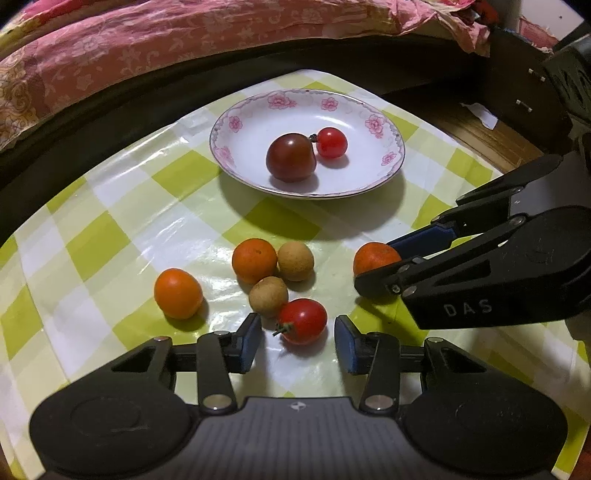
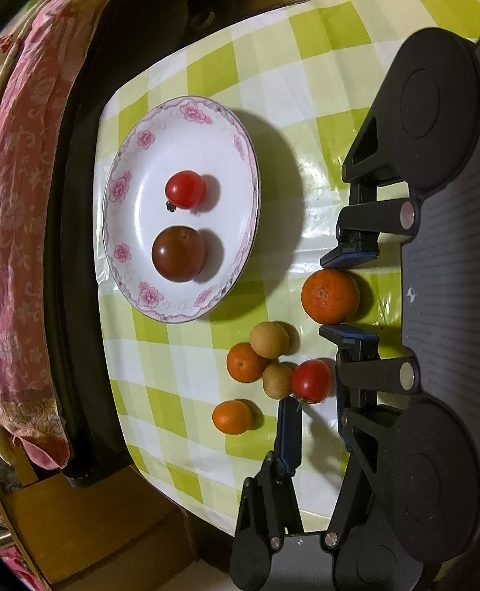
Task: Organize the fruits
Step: 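Grasp a small orange with the right tool while the left tool grasps a red cherry tomato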
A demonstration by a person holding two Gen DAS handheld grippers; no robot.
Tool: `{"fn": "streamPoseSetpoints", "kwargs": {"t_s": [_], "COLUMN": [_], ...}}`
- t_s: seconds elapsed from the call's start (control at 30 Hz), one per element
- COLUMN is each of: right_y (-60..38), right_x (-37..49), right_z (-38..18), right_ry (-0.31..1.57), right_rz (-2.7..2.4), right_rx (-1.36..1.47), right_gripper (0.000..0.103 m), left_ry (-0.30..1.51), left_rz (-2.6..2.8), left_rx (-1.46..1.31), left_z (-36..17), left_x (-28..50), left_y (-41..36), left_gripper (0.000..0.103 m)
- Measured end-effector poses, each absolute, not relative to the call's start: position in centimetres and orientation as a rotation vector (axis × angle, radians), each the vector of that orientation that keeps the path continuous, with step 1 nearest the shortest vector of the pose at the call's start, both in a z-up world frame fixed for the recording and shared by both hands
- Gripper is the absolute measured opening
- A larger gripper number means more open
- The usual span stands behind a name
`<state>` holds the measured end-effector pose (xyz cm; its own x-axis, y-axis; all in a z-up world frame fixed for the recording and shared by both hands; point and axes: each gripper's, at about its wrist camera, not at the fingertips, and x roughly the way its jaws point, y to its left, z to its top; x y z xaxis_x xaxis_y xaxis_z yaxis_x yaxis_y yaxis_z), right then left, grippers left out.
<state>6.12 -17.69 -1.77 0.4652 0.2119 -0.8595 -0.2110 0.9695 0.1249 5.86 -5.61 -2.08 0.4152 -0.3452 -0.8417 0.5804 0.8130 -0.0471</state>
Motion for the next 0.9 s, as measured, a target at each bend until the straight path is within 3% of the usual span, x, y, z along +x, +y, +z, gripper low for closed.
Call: {"fn": "streamPoseSetpoints", "kwargs": {"t_s": [0.47,0.6,0.9], "right_y": [-17.7,-17.7,-17.7], "right_x": [6.3,6.3,6.2], "right_z": [-1.8,-1.8,-1.8], "right_ry": [1.055,1.056,1.053], "right_rz": [0.260,0.261,0.253], "right_rx": [-0.010,-0.016,-0.056], "right_gripper": [0.029,0.028,0.028], "left_ry": [0.968,0.969,0.978], "left_rz": [-0.580,-0.586,-0.588], "left_rx": [0.293,0.314,0.319], "left_z": [-2.6,-2.4,-2.3], "left_x": [6.1,5.8,5.7], "left_y": [-6.6,-6.6,-6.3], "left_gripper": [0.047,0.037,0.036]}}
